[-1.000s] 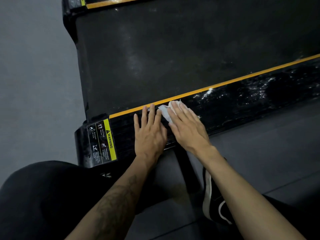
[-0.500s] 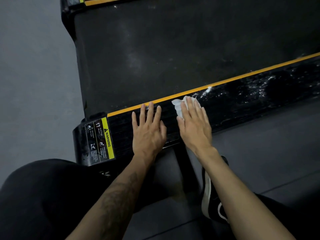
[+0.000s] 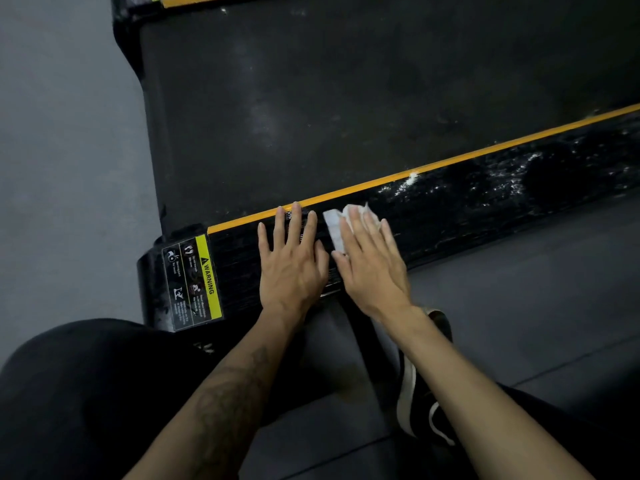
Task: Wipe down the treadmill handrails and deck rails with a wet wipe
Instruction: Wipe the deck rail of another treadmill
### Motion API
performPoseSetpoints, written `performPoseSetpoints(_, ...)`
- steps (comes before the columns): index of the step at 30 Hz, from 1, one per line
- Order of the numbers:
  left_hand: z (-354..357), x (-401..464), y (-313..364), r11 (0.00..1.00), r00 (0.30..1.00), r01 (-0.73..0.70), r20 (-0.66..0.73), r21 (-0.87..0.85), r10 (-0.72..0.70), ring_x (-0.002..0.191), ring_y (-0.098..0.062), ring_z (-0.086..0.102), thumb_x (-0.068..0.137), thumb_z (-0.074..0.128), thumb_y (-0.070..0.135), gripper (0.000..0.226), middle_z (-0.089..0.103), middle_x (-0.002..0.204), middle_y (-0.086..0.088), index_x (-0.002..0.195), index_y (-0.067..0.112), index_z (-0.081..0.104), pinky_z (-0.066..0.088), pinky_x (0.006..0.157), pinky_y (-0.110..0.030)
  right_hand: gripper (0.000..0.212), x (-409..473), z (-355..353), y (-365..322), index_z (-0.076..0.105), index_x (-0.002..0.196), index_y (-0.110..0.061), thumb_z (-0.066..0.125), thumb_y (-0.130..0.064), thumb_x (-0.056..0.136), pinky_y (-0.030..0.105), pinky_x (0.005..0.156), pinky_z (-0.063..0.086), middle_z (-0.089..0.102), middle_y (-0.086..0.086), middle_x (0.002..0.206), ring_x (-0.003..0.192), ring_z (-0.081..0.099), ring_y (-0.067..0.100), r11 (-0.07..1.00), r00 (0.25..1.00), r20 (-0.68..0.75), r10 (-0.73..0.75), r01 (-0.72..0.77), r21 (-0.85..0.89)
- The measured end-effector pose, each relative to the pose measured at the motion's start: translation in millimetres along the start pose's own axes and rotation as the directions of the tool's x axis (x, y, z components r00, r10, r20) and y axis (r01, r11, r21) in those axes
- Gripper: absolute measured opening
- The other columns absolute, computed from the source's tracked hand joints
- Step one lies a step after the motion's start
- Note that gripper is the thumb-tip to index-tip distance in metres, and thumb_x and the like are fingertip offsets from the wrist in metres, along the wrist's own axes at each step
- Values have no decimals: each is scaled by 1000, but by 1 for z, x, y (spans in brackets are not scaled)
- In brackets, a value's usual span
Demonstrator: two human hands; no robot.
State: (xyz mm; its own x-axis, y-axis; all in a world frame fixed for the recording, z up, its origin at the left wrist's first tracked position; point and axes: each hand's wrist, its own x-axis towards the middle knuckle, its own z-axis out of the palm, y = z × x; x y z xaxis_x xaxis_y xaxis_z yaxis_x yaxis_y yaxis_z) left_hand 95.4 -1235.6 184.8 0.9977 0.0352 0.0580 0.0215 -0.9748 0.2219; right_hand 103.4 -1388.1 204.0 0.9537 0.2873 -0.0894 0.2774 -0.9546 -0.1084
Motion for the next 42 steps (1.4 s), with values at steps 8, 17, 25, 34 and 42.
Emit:
performPoseSetpoints(8,-3,0,2,1000,1000,2,4,-3,-2,159,-28,8,105,30,42,59,20,170,-7,160,20,34,10,126,-58,65,1,-2,9,16,164,-10,26,-44,108,42,129,-5,8,9,172,159,4,24,986,983,-80,163,-161,39)
performPoseSetpoints(17,-5,0,3,1000,1000,7,8,9,-7,159,-28,8,105,31,41,59,19,171,-7,161,20,32,9,126,-57,61,-4,0,23,21,161,-4,31,-36,110,40,128,15,14,12,170,159,8,24,998,994,-90,57,-54,43)
performPoseSetpoints(25,-6,0,4,1000,1000,2,9,-9,-2,159,-28,7,106,32,40,59,18,171,-7,161,19,32,9,127,-58,61,-18,2,18,27,160,-5,22,-39,109,44,127,22,19,10,169,158,14,24,988,986,-74,-149,150,20)
performPoseSetpoints(34,-6,1,4,1000,999,9,33,8,-9,160,-27,3,106,30,41,59,14,172,-6,162,21,28,8,127,-57,64,-19,7,-2,28,159,-2,20,-38,107,44,128,17,21,14,168,157,15,29,996,991,-132,-12,24,86)
performPoseSetpoints(42,-5,1,5,1000,1000,13,22,3,-13,159,-28,6,106,32,40,59,17,171,-7,161,20,31,8,126,-58,63,-13,6,8,27,160,-4,15,-37,108,42,129,13,17,14,169,159,11,26,980,970,-163,178,-160,118)
